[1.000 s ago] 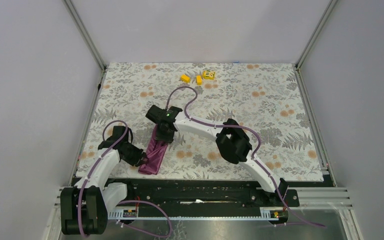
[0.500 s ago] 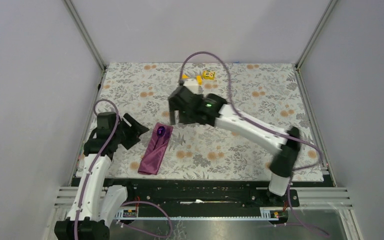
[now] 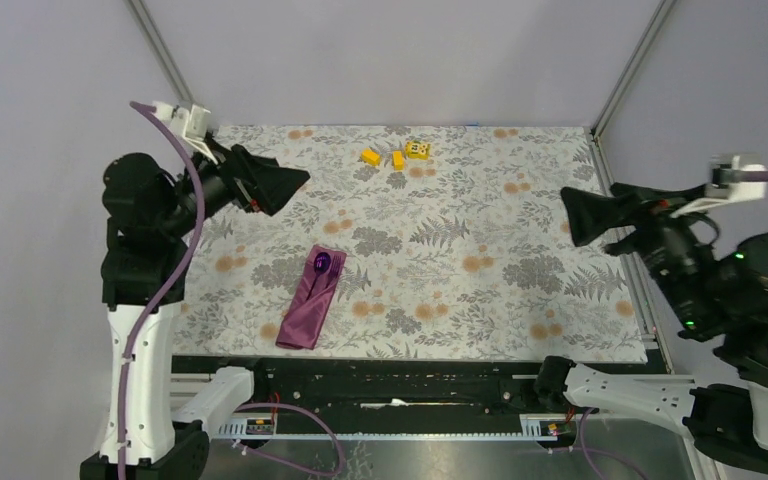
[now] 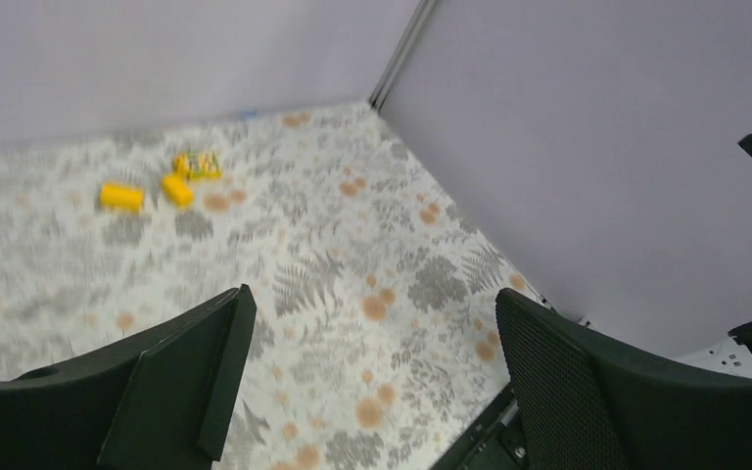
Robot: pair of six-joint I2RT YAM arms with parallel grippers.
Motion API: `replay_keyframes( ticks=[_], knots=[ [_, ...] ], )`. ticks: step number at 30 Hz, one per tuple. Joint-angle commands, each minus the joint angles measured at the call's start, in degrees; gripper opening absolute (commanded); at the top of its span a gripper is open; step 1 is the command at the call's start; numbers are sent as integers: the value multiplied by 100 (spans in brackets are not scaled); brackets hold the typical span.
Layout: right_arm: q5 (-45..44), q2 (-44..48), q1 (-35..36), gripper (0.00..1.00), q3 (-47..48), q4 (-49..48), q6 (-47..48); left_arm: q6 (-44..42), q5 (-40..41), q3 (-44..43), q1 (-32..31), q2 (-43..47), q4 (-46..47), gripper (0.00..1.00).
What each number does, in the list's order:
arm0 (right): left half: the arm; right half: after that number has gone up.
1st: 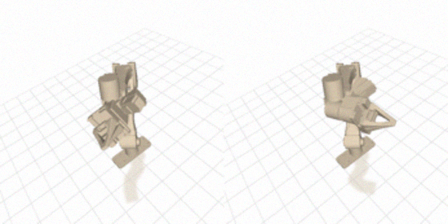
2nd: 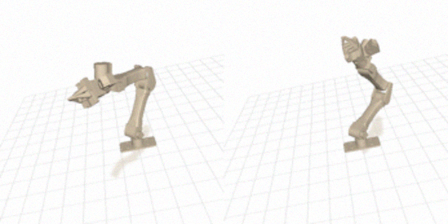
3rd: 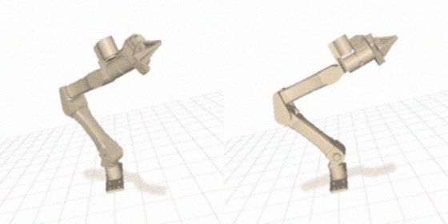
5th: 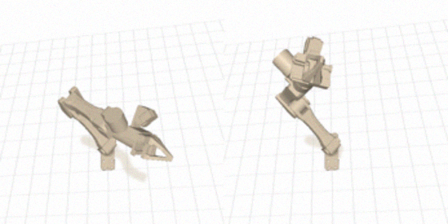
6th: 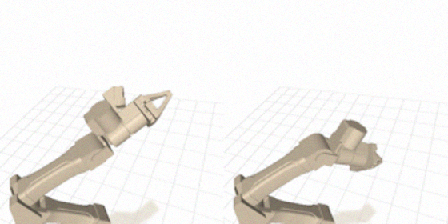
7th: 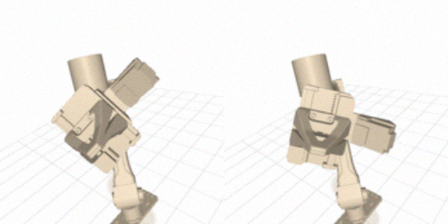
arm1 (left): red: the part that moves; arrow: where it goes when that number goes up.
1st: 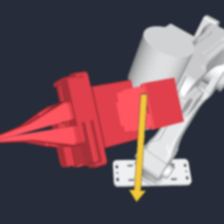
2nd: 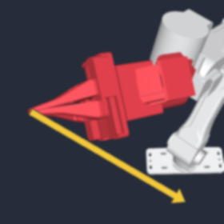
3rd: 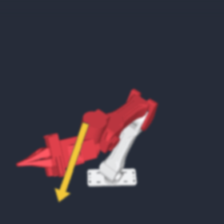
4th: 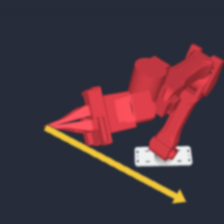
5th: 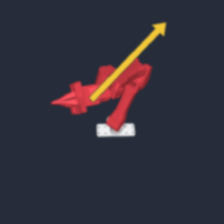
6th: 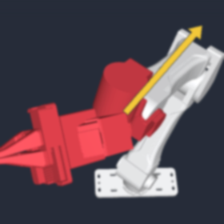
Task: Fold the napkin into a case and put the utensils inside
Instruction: Reset both arms
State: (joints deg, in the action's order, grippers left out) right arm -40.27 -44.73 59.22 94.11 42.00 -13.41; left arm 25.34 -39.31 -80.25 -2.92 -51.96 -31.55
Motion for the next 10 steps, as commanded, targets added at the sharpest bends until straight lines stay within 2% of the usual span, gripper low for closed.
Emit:
replay_keyframes(
  ticks=[1,5,10],
  knots=[
    [-516,17,-7,100,236,419,685,-395,-271,-922,-142,-269,492,99],
    [-433,275,-8,100,41,216,958,-142,-166,-1216,-148,-337,912,99],
    [-499,497,-7,100,-390,-234,1211,-124,126,-1324,-147,-317,944,99]
  ],
)
